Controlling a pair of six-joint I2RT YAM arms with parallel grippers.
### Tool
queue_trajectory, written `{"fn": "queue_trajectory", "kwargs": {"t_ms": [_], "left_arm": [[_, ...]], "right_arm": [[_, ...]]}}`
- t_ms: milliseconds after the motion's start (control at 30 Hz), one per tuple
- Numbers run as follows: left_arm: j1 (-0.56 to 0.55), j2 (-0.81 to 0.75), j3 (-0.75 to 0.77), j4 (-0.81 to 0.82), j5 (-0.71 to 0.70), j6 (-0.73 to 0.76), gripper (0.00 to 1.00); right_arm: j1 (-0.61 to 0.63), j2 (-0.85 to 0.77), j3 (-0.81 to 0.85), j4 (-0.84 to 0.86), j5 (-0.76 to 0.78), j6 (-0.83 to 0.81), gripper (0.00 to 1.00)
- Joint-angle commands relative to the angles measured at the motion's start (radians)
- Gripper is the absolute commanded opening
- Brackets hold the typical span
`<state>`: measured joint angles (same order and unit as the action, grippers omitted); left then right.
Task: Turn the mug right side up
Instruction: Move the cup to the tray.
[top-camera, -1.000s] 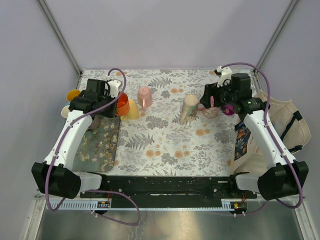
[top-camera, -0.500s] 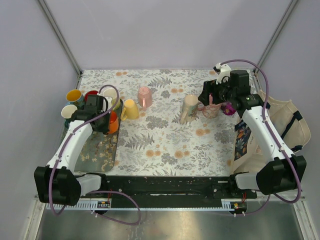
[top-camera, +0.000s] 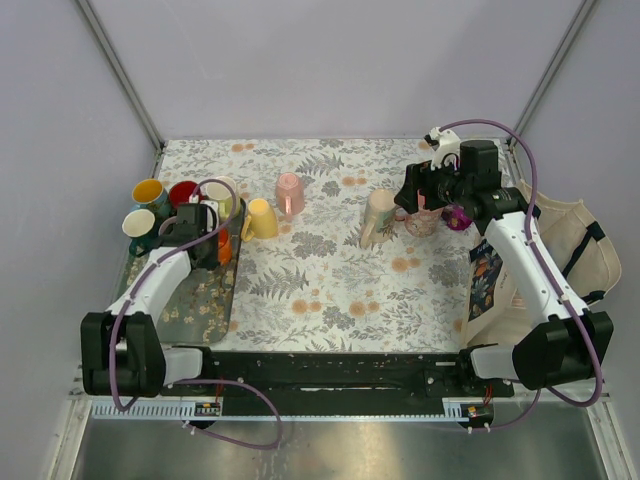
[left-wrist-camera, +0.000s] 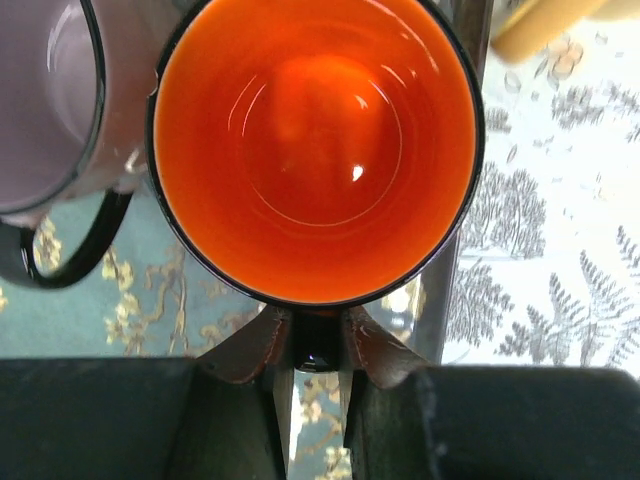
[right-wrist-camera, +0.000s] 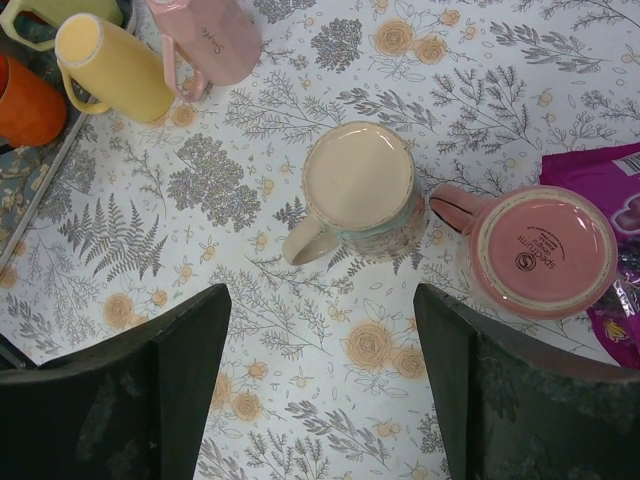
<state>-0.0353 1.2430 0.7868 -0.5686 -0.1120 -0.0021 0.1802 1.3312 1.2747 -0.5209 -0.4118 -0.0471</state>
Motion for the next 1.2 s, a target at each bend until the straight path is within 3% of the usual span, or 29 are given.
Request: {"fn": "queue_trajectory", "kwargs": {"t_ms": [0, 233, 367, 433, 667, 800, 967, 1167], "left_arm": [[0.021, 0.042, 0.014, 0.185, 0.004, -0.012, 0.0], [0.035, 0.142, 0.103, 0.122, 0.107, 0.033, 0.06], [0.035, 0.112, 0.137, 0.041, 0.141, 0.042, 0.44], [0.035, 0.092, 0.167, -0.029, 0.155, 0.04, 0.52], [0.035, -0.082, 0.233, -0.155, 0.16, 0.011, 0.63], [0.025, -0.134, 0.302, -0.146, 0.118, 0.005, 0.67], [0.011, -0.117, 0.41, -0.096, 0.121, -0.006, 0.78], [-0.002, -0.05, 0.494, -0.073, 0.23, 0.077, 0.8]], "right_arm": [[-0.004, -0.027, 0.017, -0.005, -0.042, -0.013, 0.83], [-0.004, -0.033, -0.017, -0.005, -0.048, -0.016, 0.83], [-0.002, -0.014, 0.001, -0.005, -0.056, -0.019, 0.83], [-0.005, -0.006, 0.014, -0.005, -0.048, -0.026, 0.83], [-0.004, 0.028, 0.037, -0.011, -0.013, -0.045, 0.84], [-0.004, 0.059, 0.04, -0.014, 0.137, -0.057, 0.84], [-0.005, 0.103, 0.051, 0.016, 0.376, -0.056, 0.85], [-0.022, 0.2, 0.097, 0.042, 0.458, -0.013, 0.83]]}}
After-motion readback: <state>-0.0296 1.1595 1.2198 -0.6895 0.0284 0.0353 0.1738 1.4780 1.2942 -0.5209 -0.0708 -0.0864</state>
